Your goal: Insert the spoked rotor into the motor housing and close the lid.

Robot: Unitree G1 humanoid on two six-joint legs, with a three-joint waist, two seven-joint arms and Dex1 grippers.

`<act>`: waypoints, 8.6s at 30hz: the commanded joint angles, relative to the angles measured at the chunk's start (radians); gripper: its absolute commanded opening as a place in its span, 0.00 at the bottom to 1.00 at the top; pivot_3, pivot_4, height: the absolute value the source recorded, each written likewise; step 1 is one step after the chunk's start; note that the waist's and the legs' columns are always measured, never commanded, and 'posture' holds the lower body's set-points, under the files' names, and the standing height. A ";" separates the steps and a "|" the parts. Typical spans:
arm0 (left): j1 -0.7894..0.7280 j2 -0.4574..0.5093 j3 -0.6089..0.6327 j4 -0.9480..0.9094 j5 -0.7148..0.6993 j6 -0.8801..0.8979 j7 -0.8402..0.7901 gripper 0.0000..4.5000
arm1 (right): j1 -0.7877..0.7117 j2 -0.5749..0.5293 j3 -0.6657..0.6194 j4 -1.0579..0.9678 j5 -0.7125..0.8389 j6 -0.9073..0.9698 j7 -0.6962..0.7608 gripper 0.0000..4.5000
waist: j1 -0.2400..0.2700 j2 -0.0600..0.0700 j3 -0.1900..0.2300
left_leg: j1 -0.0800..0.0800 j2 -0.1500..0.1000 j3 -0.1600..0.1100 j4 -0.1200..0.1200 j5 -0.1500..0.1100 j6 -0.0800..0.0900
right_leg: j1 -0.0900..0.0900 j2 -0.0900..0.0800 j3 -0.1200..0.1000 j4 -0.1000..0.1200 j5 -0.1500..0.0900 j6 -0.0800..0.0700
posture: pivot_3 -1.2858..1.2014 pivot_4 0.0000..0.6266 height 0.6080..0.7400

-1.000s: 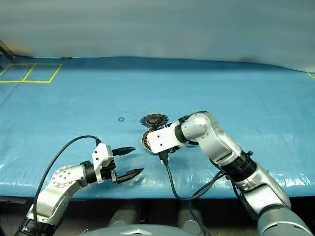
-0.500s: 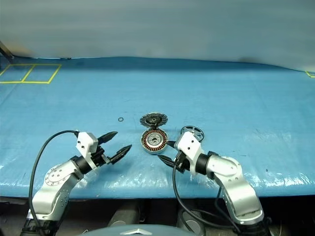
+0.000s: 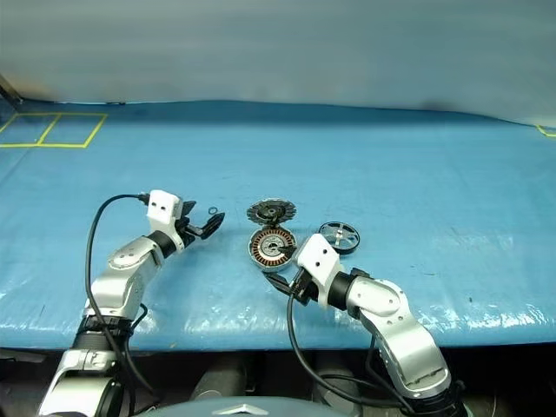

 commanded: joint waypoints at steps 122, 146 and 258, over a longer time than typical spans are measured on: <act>0.117 -0.051 -0.254 -0.204 0.006 -0.141 -0.327 0.14 | 0.287 0.089 0.015 0.154 -0.107 -0.369 -0.282 0.61 | 0.004 0.000 -0.001 | 0.000 0.000 -0.001 0.000 0.001 0.001 | 0.000 -0.001 0.000 -0.001 -0.004 -0.007 | 0.52 0.24 1.00; 0.051 -0.069 -0.287 -0.145 0.089 -0.123 -0.280 0.14 | 0.302 0.089 0.014 0.233 -0.134 -0.437 -0.298 0.61 | 0.004 0.000 -0.001 | 0.001 0.000 -0.001 0.001 0.001 0.001 | 0.002 -0.001 0.000 0.000 -0.004 -0.006 | 0.52 0.24 1.00; 0.460 0.010 -0.126 -0.461 -0.168 -0.129 -0.335 0.58 | -0.159 0.019 0.086 0.292 -0.142 -0.287 -0.118 0.01 | 0.003 0.000 -0.001 | 0.000 0.001 0.000 -0.001 0.000 0.001 | -0.001 -0.002 0.000 -0.001 -0.005 -0.009 | 0.52 0.24 1.00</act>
